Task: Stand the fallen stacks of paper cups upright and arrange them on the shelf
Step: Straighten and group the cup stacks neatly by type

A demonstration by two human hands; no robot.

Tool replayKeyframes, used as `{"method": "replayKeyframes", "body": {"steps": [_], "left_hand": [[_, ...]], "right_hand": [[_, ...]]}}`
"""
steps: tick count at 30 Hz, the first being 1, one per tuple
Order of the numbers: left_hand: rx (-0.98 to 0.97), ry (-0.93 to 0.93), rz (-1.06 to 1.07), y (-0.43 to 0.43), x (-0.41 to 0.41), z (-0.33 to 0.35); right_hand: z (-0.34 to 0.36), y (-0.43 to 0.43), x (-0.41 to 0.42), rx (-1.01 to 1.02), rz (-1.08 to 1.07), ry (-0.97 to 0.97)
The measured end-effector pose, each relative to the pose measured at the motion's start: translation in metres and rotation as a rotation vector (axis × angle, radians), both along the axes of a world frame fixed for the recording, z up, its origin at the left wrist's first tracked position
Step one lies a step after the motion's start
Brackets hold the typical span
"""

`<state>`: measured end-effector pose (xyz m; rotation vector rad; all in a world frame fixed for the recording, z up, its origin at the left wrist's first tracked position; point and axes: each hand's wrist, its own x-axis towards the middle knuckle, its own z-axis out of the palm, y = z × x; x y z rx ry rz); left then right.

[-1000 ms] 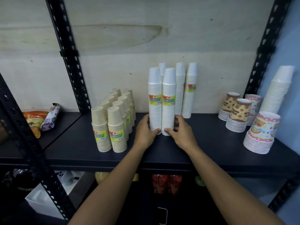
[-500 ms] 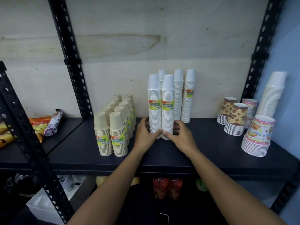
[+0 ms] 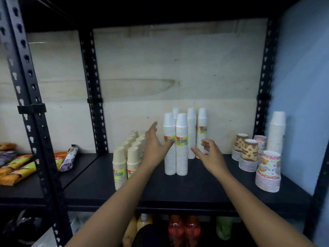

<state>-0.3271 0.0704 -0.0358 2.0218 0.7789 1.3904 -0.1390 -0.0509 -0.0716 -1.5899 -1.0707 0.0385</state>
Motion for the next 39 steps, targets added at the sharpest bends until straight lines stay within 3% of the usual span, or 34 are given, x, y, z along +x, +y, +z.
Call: {"method": "replayKeyframes", "body": {"steps": [4, 7, 11, 18, 21, 27, 32, 39], "left_hand": [[0.199, -0.072, 0.053, -0.029, 0.006, 0.016], [0.302, -0.076, -0.069, -0.059, 0.029, 0.022], [0.307, -0.014, -0.186, -0.078, 0.071, 0.036], [0.43, 0.267, -0.066, -0.015, 0.093, 0.138], [0.372, 0.315, -0.035, 0.025, 0.092, 0.177], [-0.014, 0.456, -0.091, 0.111, 0.099, 0.184], [-0.09, 0.54, -0.165, 0.159, 0.11, 0.177], [-0.066, 0.645, -0.278, 0.174, 0.125, 0.165]], "right_hand": [[0.016, -0.019, 0.012, 0.02, -0.034, 0.001], [0.022, -0.033, 0.026, 0.025, -0.072, -0.005], [0.025, -0.047, 0.049, 0.024, -0.105, -0.006], [0.071, -0.03, 0.095, -0.068, -0.077, -0.171], [0.113, -0.001, 0.106, -0.11, -0.013, -0.271], [0.16, 0.072, 0.112, -0.17, 0.075, -0.371], [0.167, 0.118, 0.12, -0.285, 0.083, -0.453], [0.167, 0.148, 0.126, -0.448, -0.093, -0.743]]}}
